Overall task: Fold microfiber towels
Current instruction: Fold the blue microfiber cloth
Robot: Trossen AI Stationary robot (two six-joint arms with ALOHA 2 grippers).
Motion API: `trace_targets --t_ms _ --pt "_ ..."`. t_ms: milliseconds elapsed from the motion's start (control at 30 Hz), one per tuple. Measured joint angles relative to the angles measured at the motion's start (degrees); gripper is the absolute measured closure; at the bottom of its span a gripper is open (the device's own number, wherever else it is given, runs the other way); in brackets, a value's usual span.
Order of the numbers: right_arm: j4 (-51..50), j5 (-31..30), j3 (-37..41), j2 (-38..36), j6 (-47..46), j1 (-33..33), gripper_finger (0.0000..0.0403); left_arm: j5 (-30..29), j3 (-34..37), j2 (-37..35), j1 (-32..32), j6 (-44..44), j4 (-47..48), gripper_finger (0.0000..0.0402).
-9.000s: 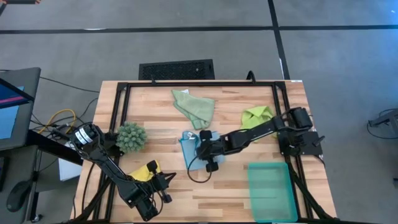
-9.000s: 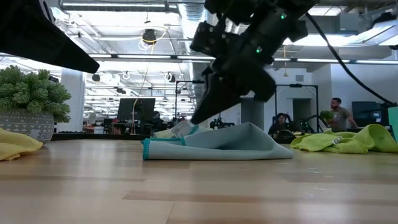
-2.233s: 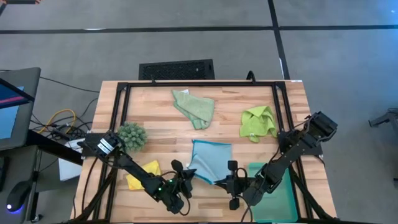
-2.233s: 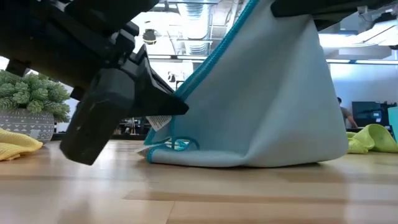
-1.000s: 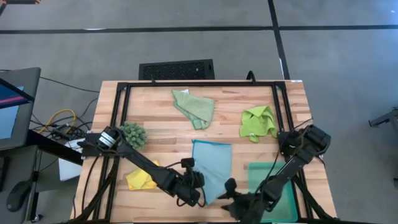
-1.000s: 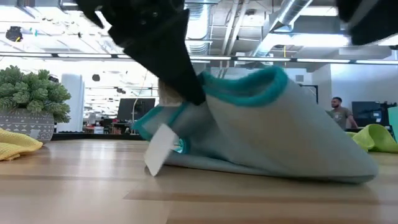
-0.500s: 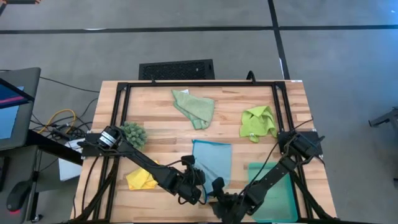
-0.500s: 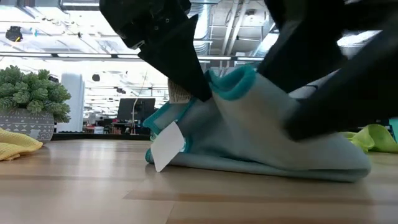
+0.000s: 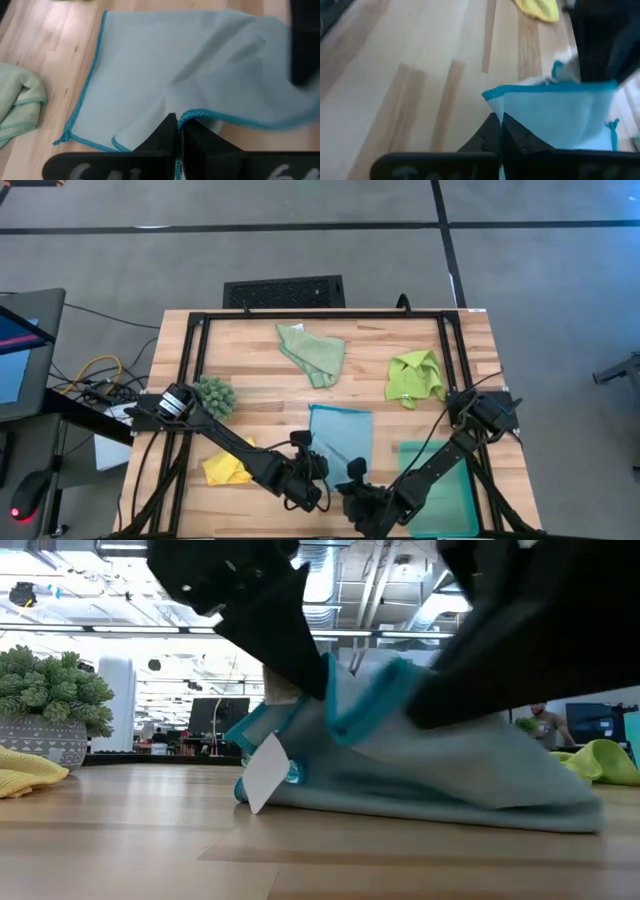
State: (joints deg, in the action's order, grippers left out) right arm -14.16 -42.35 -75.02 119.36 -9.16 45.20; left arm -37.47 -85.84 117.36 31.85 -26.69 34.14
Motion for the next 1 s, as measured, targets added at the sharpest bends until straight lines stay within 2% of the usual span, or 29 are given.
trace_targets --t_ms 200,400,567,800,1000 --pt "-13.3 -2.9 2.4 -4.9 -9.3 2.1 0.0392 6.6 0.0 0.0 1.8 3.8 -0.4 0.0395" --pt "-11.7 -2.9 13.1 -11.2 -16.7 3.2 0.0398 8.6 0.7 0.0 1.8 5.3 -3.5 0.0387" --pt "-9.4 -1.4 19.6 -16.1 -21.0 3.1 0.0387 8.8 0.8 0.8 1.2 8.6 -4.5 0.033" --pt "-6.7 -1.4 22.4 -19.0 -22.2 2.8 0.0395 7.4 0.8 2.8 -0.7 11.4 -6.9 0.0236" --pt "-5.3 -0.7 22.5 -18.8 -22.1 2.2 0.0383 6.8 0.8 2.8 -0.4 16.2 -12.6 0.021"
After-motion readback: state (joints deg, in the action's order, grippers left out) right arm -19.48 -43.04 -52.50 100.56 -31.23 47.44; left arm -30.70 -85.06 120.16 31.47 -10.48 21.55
